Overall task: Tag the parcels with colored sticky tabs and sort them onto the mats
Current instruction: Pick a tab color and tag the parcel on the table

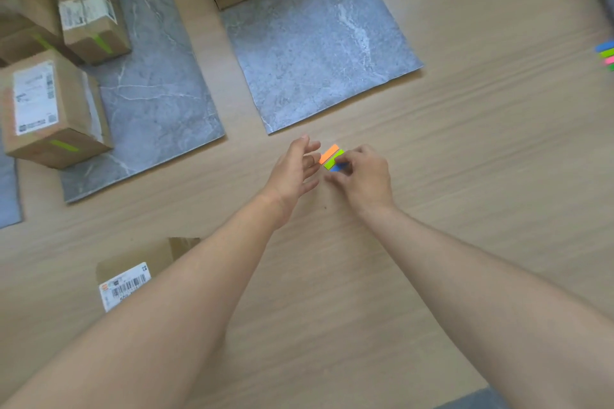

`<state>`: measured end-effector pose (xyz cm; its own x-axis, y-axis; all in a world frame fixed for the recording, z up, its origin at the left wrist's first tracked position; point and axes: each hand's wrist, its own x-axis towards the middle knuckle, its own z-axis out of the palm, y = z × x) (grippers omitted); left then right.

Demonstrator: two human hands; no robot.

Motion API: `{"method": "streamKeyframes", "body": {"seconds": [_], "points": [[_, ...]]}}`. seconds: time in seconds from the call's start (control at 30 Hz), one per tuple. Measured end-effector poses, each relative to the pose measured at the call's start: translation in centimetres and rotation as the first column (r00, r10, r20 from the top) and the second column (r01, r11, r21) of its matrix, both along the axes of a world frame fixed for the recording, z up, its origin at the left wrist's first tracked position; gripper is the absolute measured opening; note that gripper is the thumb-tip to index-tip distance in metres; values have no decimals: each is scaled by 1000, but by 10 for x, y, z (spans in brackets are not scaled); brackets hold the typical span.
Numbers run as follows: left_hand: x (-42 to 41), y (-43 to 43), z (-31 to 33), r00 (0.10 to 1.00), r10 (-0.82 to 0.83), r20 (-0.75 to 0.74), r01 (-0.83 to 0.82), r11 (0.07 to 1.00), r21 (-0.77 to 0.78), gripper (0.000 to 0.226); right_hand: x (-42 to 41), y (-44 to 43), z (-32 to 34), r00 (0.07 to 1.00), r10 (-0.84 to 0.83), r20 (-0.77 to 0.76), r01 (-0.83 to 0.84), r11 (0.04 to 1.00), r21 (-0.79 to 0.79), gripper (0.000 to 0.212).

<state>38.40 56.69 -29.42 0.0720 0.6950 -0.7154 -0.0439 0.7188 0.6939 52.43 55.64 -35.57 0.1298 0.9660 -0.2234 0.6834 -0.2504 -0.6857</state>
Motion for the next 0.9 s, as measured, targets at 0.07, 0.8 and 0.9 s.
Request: {"method": "streamKeyframes", "body": {"seconds": [0.07,0.8,0.9], "points": [[-4,3,-4,1000,-29,10,29,1000,-5,50,1,3,-3,1000,-25,-5,25,1000,9,30],[-2,8,-4,978,-103,183,130,981,-141,65,2,6,-4,990,42,134,-44,999,17,8],[4,5,0,979,-50,200,84,982,-167,75,7,6,5,983,-176,54,178,983,-39,11]]}}
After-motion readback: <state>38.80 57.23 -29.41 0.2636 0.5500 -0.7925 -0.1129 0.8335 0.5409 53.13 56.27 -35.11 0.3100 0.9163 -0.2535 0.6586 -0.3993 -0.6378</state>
